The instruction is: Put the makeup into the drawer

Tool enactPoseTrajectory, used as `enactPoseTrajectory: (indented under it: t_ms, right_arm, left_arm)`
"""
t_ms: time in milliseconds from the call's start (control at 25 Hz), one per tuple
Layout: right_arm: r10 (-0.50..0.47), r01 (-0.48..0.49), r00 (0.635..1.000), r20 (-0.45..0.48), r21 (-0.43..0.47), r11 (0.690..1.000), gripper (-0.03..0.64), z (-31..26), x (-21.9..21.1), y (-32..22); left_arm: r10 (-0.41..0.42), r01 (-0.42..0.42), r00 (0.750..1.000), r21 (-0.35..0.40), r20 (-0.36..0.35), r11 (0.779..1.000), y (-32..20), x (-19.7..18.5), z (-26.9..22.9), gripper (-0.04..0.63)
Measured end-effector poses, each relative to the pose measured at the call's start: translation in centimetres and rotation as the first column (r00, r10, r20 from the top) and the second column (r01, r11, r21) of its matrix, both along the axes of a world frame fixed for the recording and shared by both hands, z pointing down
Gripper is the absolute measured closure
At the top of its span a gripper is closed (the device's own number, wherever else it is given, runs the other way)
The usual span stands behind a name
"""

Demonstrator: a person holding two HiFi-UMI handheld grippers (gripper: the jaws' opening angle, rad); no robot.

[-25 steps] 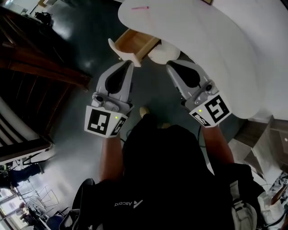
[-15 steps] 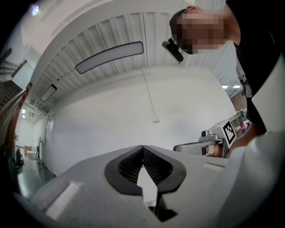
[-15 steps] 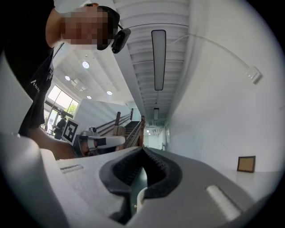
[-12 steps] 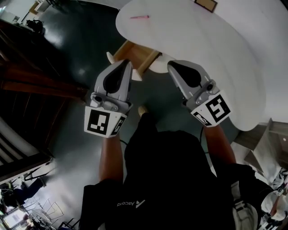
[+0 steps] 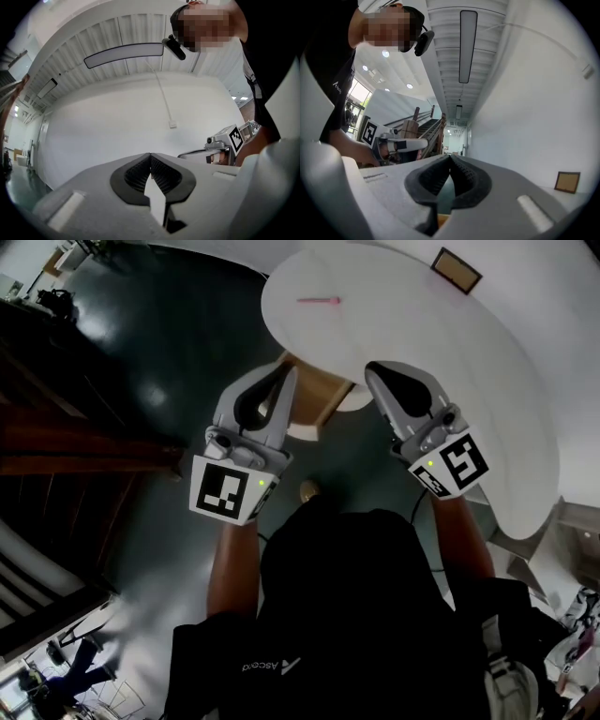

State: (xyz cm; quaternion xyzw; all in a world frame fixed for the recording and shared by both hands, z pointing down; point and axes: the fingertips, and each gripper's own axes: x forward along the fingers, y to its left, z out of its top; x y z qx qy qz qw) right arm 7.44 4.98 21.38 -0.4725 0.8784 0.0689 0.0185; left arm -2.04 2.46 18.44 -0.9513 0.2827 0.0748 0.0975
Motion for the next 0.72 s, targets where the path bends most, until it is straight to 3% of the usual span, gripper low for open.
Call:
enactPoseTrajectory:
  t_ms: [280,720]
  right_arm:
    - [0.030,-0.031,0.997,-0.069,-0.020,0.999,0.614,1.0,-2.3,-7.2]
    - [-0.007,-0.007,0.972,-0.236,-0.059,0.998,0.614,3.5,0.0,-16.6]
  left_arm:
    - [0.070,-0.070,0.997,-0.020,0.018,0.997,-6.8,-0.9,1.3,0.584]
    - [0.024,-0.024,1.000,-0.040,-0.012,0.999,-14.6,0.4,3.2,0.584]
